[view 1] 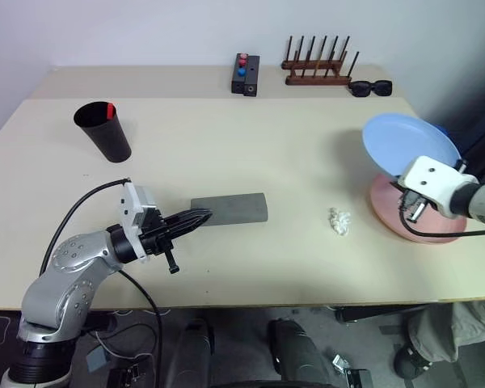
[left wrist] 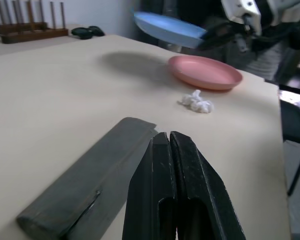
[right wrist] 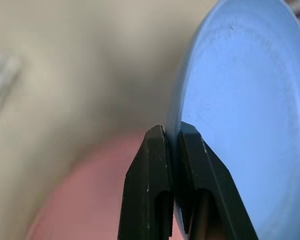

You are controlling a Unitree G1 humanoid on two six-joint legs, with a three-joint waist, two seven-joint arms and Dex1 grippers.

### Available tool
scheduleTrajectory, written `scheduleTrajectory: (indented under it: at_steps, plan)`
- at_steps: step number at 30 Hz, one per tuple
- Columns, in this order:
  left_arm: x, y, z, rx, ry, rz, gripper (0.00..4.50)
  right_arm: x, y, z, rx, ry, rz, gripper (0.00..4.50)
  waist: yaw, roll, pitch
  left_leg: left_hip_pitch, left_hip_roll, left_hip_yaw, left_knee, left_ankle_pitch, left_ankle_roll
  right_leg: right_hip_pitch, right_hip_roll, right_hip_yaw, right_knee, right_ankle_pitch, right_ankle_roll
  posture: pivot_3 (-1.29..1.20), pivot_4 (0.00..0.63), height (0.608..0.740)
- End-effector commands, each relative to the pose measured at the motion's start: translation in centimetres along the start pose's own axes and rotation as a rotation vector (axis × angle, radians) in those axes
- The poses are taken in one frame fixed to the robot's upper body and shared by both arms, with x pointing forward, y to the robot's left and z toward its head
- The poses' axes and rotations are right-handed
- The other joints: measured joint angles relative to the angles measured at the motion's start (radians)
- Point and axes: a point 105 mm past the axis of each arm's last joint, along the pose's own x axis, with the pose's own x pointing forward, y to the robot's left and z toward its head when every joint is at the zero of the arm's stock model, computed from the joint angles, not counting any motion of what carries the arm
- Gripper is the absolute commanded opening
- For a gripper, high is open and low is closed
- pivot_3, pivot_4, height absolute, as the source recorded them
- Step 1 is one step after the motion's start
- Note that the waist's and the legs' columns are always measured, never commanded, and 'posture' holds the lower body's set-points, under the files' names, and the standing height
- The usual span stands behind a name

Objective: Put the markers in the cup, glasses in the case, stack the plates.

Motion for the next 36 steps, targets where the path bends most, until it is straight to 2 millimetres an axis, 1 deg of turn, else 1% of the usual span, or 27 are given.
scheduleTrajectory:
  at_steps: [1,3,4,5,9,10,14,17,19,22,24,26,29,32,34,35,36]
  plan:
    - [0.8,-0.3,-0.1,0.029,0.003,-0.062,0.00,-1.9,0.8,-0.4,0.012,0.022,0.039,0.05,-0.002,0.000,0.000,0.000,0.000,0.000,0.000,0.000,0.000,0.000,0.000,0.000,0.000,0.000,0.000,0.00,0.150,0.740]
    - [1.1,-0.4,-0.5,0.034,0.016,-0.089,0.00,-2.1,1.8,-1.5,0.015,0.067,0.077,0.71,-0.009,0.001,0.000,0.000,0.000,0.001,0.000,0.000,0.000,0.000,0.000,0.001,0.000,0.000,0.000,0.00,0.150,0.740]
    - [1.2,-0.4,-0.6,0.034,0.018,-0.095,0.00,-2.1,2.0,-1.7,0.022,0.077,0.079,1.01,-0.010,0.001,0.000,0.001,0.000,0.001,0.000,0.000,0.000,0.000,0.000,0.001,0.000,0.000,0.000,0.00,0.150,0.740]
    - [1.3,-0.4,-0.7,0.034,0.018,-0.099,0.00,-2.1,2.1,-1.7,0.033,0.076,0.080,1.46,-0.011,0.001,0.000,0.001,0.000,0.001,0.000,0.000,0.000,0.000,0.000,0.001,0.000,0.000,0.000,0.00,0.150,0.740]
    - [1.5,-0.4,-0.8,0.034,0.017,-0.103,0.00,-2.0,1.8,-0.1,0.046,0.010,0.057,3.61,-0.009,0.001,-0.001,0.001,0.000,0.001,0.000,0.000,0.000,0.000,0.000,0.001,0.000,0.000,0.000,0.00,0.150,0.740]
    - [1.5,-0.5,-0.9,0.032,0.016,-0.102,0.00,-1.9,1.9,0.7,0.065,-0.027,0.069,4.02,-0.008,0.001,0.000,0.001,0.000,0.001,0.000,0.000,0.000,0.000,0.000,0.001,0.000,0.000,0.000,0.00,0.150,0.740]
    - [1.3,-1.1,-1.2,0.030,0.017,-0.098,0.00,-0.9,3.6,3.5,0.168,-0.169,0.153,4.02,-0.007,0.001,-0.001,0.001,0.000,0.001,0.000,0.000,0.000,0.000,0.000,0.001,0.000,0.000,0.000,0.00,0.150,0.740]
    - [1.1,-1.6,-1.1,0.030,0.014,-0.096,0.00,0.9,5.2,4.7,0.261,-0.235,0.189,4.02,-0.008,-0.001,-0.001,0.001,0.000,0.001,0.000,0.000,0.000,0.000,0.000,0.001,0.000,0.000,0.000,0.00,0.150,0.740]
    - [1.1,-1.9,-1.1,0.030,0.014,-0.095,0.00,1.5,5.6,4.8,0.291,-0.239,0.193,4.02,-0.005,0.000,0.000,0.001,0.000,0.001,0.000,0.000,0.000,0.000,0.000,0.001,0.000,0.000,0.000,0.00,0.150,0.740]
    - [0.7,-2.5,-1.4,0.037,0.036,-0.097,0.00,3.6,6.8,4.1,0.384,-0.212,0.187,4.02,-0.004,-0.001,-0.001,0.000,0.000,0.001,0.000,0.000,0.000,0.000,-0.001,0.001,-0.001,0.000,0.000,0.00,0.150,0.740]
    - [0.7,-2.7,-1.4,0.036,0.038,-0.091,0.00,4.6,6.9,3.8,0.450,-0.199,0.158,4.02,-0.004,-0.001,-0.001,0.001,0.000,0.001,0.000,0.000,0.000,0.001,-0.001,0.001,-0.001,0.000,0.000,0.00,0.150,0.740]
    - [0.6,-2.9,-1.5,0.035,0.040,-0.089,0.00,5.3,6.8,3.5,0.491,-0.182,0.136,4.02,-0.003,-0.001,-0.001,0.001,0.000,0.001,0.000,0.000,0.000,0.000,-0.001,0.001,-0.001,0.000,0.000,0.00,0.150,0.740]
    - [0.4,-3.1,-1.8,0.036,0.052,-0.085,0.00,5.8,7.1,2.8,0.472,-0.134,0.124,3.22,-0.005,0.000,-0.001,0.000,0.000,0.001,0.000,0.000,0.000,0.000,-0.001,0.001,-0.001,0.000,0.000,0.00,0.150,0.740]
    - [0.2,-3.1,-2.0,0.035,0.056,-0.079,0.00,5.7,7.0,3.4,0.477,-0.150,0.132,1.73,-0.005,0.000,-0.001,0.001,0.000,0.001,0.000,0.000,0.000,0.000,0.000,0.001,-0.001,0.000,0.000,0.00,0.150,0.740]
    - [0.0,-3.1,-2.2,0.033,0.058,-0.076,0.00,5.4,6.6,4.0,0.469,-0.170,0.131,0.58,-0.005,0.000,-0.001,0.000,0.000,0.001,0.000,0.000,0.000,0.000,0.000,0.001,-0.001,0.000,0.000,0.00,0.150,0.740]
    - [-0.1,-3.0,-2.3,0.032,0.059,-0.074,0.00,5.2,6.3,4.3,0.462,-0.178,0.130,0.14,-0.005,0.000,-0.001,0.000,0.000,0.001,0.000,0.000,0.000,0.000,-0.001,0.001,-0.001,0.000,0.000,0.00,0.150,0.740]
    - [-0.1,-2.9,-2.3,0.032,0.061,-0.073,0.00,5.0,6.1,4.6,0.455,-0.187,0.130,0.05,-0.006,0.000,-0.001,0.000,0.000,0.001,0.000,0.000,0.000,0.000,-0.001,0.001,-0.001,0.000,0.000,0.00,0.150,0.740]
